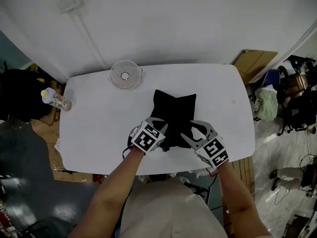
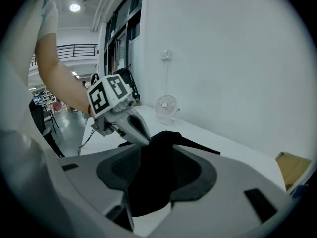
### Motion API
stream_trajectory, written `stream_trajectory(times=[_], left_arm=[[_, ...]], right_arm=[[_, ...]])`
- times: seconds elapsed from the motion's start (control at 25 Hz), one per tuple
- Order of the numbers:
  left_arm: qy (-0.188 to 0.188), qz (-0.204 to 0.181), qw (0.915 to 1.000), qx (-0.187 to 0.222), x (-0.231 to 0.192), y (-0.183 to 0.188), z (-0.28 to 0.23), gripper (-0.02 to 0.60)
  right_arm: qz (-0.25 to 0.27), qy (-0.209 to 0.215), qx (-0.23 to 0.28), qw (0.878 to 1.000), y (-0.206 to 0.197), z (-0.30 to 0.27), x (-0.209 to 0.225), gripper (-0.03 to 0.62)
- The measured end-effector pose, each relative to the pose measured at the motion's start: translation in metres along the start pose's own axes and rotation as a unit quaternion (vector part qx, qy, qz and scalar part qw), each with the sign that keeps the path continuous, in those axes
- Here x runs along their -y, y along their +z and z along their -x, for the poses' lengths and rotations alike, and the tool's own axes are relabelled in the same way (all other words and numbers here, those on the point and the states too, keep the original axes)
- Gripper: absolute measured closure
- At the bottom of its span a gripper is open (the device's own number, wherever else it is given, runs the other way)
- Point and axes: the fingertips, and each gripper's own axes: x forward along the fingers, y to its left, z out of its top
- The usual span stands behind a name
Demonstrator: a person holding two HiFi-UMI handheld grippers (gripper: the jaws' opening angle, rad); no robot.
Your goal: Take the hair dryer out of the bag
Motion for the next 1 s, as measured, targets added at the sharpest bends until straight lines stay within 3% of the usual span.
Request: stream_trajectory(times=[0.36, 0.72, 0.84, 1.0], left_arm=[[-0.003, 0.033, 0.9995, -0.001, -0.005, -0.007, -0.009, 0.563], [-0.004, 0.052, 0.9986, 0.003, -0.008, -0.011, -0.011, 0.563], [-0.004, 0.055, 0.9985, 0.003, -0.009, -0.014, -0.010, 0.563], [-0.004, 0.056, 0.9984, 0.007, -0.010, -0.014, -0.010, 0.563]], right_arm=[[0.058, 0.040, -0.081, 0.994, 0.001, -0.054, 0.067, 0.370], [0.123, 0.101, -0.170, 0.973, -0.010, -0.113, 0.092, 0.367], [0.107, 0.135, -0.194, 0.966, -0.016, -0.124, 0.096, 0.364], [0.036, 0.194, -0.226, 0.954, -0.023, -0.123, 0.098, 0.404]])
